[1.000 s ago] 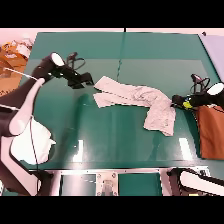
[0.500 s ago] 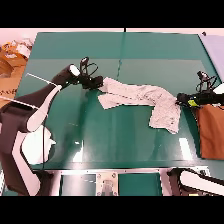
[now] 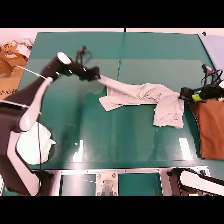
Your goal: Fold the shirts.
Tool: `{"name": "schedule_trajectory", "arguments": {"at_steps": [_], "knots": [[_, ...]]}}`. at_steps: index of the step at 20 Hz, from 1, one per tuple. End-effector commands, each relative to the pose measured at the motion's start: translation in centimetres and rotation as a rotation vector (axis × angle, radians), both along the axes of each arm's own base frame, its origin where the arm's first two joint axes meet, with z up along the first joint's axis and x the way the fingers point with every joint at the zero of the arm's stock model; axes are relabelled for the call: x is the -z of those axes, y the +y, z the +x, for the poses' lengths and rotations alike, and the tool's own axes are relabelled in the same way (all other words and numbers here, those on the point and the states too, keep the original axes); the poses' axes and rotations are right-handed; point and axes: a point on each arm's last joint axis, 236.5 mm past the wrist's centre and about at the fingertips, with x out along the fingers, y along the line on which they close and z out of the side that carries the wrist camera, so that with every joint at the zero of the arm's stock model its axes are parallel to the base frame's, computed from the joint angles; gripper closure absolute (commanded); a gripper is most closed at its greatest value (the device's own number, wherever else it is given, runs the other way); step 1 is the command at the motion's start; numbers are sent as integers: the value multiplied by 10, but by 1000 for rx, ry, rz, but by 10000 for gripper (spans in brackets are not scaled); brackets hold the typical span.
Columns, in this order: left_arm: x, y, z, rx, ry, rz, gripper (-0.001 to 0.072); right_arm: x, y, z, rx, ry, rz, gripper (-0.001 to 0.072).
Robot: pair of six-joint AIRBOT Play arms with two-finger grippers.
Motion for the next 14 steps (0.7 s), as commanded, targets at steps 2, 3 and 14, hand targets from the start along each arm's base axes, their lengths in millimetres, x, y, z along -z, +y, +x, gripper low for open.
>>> {"name": "schedule_trajectory", "arguments": {"at_steps": [2, 3, 14], "knots": [[-149, 31, 2, -9, -274, -18, 688, -86, 0, 12, -34, -115, -32, 701], [-188, 35, -8, -5, -349, -10, 688, -113, 0, 14, -41, -166, -52, 701], [-452, 142, -218, -238, -907, 233, 687, -337, 34, -75, -36, -668, -228, 700]]}}
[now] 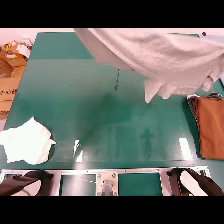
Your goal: Fold the shirts.
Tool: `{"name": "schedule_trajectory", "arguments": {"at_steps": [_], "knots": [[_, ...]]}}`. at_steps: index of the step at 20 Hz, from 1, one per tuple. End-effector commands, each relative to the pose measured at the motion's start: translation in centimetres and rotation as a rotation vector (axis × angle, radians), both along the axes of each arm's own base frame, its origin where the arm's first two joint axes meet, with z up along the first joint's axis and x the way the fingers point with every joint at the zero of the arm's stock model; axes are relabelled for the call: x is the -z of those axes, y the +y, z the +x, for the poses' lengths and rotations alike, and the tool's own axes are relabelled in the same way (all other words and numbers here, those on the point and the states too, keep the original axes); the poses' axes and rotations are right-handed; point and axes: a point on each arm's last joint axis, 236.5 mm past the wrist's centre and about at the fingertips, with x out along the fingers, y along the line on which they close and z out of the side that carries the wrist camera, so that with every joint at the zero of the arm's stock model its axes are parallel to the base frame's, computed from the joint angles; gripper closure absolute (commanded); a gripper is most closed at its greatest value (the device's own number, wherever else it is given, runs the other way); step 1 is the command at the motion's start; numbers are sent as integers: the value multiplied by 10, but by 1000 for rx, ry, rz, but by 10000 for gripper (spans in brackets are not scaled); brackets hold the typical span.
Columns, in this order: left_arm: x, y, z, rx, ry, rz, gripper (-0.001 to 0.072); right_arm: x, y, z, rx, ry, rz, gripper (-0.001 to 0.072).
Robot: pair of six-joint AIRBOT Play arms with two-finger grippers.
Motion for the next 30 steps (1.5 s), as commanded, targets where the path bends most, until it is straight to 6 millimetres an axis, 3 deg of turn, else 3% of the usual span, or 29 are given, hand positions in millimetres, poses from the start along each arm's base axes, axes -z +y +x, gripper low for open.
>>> {"name": "schedule_trajectory", "arguments": {"at_steps": [1, 4, 6, 7, 10, 13, 15, 18, 20, 22, 24, 25, 28, 30], "knots": [[-31, 44, -64, -132, -78, 79, 687, -48, 13, -37, 24, -130, -8, 700], [5, 41, -70, -99, 57, 136, 687, -50, 28, -39, -18, -142, 37, 699], [44, 31, -59, -59, 161, 146, 687, -32, 44, -29, -74, -102, 124, 699], [68, 25, -50, -42, 220, 138, 687, -14, 51, -20, -100, -59, 170, 699], [149, 8, -23, 1, 365, 102, 687, 76, 66, 6, -144, 162, 260, 699], [243, -9, -9, 18, 513, 11, 687, 188, 87, 38, -163, 351, 316, 699], [305, -14, -12, -2, 613, -53, 686, 254, 101, 56, -171, 448, 320, 699], [386, -7, -28, -76, 746, -102, 687, 320, 105, 77, -139, 541, 332, 699], [420, 2, -36, -126, 783, -101, 686, 331, 94, 89, -107, 541, 337, 696], [433, 7, -38, -155, 788, -102, 686, 311, 71, 97, -71, 511, 352, 495], [434, 7, -36, -162, 785, -111, 686, 279, 46, 85, -60, 540, 386, 272], [433, 7, -34, -166, 780, -114, 686, 267, 36, 72, -64, 570, 398, 196], [433, 8, -33, -169, 775, -115, 686, 265, 21, 26, -87, 667, 396, 197], [433, 8, -34, -166, 779, -115, 686, 293, 18, -10, -39, 754, 400, 197]]}}
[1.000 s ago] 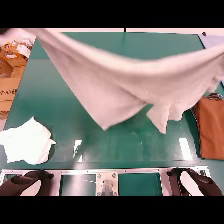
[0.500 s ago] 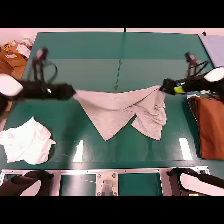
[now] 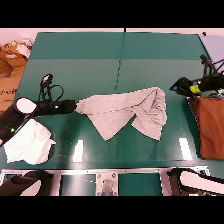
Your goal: Fold the shirts.
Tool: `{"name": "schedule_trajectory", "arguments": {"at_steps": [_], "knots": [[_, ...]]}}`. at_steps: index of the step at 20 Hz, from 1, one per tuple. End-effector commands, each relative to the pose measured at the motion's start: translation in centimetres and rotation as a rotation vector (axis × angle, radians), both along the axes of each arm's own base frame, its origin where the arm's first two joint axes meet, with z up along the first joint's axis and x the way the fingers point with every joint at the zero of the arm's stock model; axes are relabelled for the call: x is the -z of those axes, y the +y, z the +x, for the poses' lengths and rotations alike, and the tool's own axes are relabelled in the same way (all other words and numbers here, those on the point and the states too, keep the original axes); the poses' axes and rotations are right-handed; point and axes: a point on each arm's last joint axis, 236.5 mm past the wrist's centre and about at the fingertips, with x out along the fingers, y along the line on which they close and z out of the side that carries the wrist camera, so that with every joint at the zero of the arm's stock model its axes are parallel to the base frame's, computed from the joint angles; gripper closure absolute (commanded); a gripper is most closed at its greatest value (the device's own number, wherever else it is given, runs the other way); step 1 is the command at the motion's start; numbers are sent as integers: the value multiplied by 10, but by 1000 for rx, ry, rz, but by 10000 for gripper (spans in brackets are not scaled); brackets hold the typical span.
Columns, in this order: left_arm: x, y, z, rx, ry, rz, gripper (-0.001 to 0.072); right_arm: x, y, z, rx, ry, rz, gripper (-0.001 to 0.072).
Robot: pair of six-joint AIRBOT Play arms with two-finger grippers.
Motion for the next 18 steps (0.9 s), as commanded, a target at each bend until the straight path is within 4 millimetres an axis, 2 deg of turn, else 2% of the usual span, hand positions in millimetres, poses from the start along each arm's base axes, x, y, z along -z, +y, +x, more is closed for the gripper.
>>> {"name": "schedule_trajectory", "arguments": {"at_steps": [1, 4, 6, 10, 13, 16, 18], "knots": [[3, 1, -1, -6, 4, -1, 686, 34, -7, -59, 27, 154, 9, 197], [4, 0, -3, 1, 13, -1, 686, 85, -3, -77, 134, 204, 29, 197], [5, -1, -5, 5, 19, -3, 686, 106, 1, -73, 188, 206, 63, 197], [6, -2, -7, 14, 30, -4, 686, 127, 14, -67, 185, 237, 146, 201], [6, -2, -9, 17, 35, -4, 686, 131, 22, -71, 169, 262, 169, 268], [7, -3, -11, 24, 41, -4, 686, 127, 24, -67, 137, 237, 173, 690], [-2, -4, -8, 63, 12, 17, 686, 114, 21, -56, 110, 207, 169, 700]]}}
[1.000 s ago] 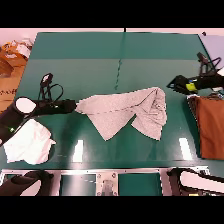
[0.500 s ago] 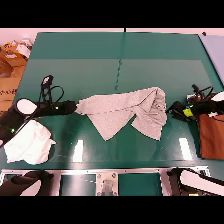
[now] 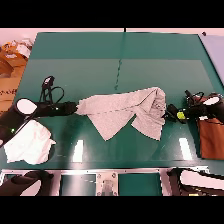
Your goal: Fold the shirts.
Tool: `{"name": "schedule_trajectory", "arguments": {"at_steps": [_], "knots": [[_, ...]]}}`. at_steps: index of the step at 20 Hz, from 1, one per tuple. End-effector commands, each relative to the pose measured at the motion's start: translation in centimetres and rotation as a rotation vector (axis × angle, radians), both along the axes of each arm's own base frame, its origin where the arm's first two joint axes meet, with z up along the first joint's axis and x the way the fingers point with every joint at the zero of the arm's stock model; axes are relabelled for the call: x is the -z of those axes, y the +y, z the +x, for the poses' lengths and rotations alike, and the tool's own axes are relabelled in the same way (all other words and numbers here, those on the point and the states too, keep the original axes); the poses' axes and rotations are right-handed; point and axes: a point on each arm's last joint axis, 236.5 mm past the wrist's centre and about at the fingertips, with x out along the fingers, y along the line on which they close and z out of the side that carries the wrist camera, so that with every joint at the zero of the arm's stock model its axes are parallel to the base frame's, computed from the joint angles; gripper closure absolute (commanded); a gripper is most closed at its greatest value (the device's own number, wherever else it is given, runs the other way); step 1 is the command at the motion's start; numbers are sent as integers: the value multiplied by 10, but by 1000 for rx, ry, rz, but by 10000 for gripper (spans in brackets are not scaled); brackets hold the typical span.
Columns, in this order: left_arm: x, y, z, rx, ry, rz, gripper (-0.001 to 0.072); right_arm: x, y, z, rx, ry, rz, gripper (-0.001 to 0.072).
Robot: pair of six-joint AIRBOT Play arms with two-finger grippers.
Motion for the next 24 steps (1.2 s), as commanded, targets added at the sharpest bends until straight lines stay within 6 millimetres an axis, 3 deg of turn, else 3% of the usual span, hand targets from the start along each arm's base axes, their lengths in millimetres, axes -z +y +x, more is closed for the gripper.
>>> {"name": "schedule_trajectory", "arguments": {"at_steps": [1, 3, 5, 7, 9, 12, 14, 16, 18, 20, 22, 24], "knots": [[-16, -2, 5, 53, -35, 27, 686, -24, 2, 16, -48, -50, 22, 701], [-53, 2, 18, 108, -106, 88, 686, -64, 1, 35, -94, -99, 33, 701], [-104, 17, 33, 125, -178, 196, 687, -125, -4, 56, -115, -195, 10, 701], [-164, 35, 41, 107, -250, 285, 686, -207, -10, 74, -97, -365, -64, 701], [-229, 46, 40, 88, -342, 329, 686, -302, -14, 75, -58, -579, -163, 700], [-334, 50, 26, 58, -549, 329, 686, -440, -18, 38, 40, -896, -353, 700], [-403, 53, 4, 31, -704, 315, 686, -514, -22, -5, 135, -1078, -476, 700], [-464, 57, -26, -1, -860, 297, 686, -575, -21, -51, 244, -1257, -553, 699], [-506, 62, -58, -36, -979, 271, 686, -617, -17, -89, 329, -1410, -580, 699], [-523, 66, -85, -56, -1036, 251, 686, -632, -11, -107, 355, -1472, -576, 699], [-526, 68, -96, -57, -1048, 252, 686, -628, -13, -103, 353, -1458, -574, 699], [-520, 69, -93, -59, -1029, 263, 686, -619, -19, -87, 351, -1421, -566, 698]]}}
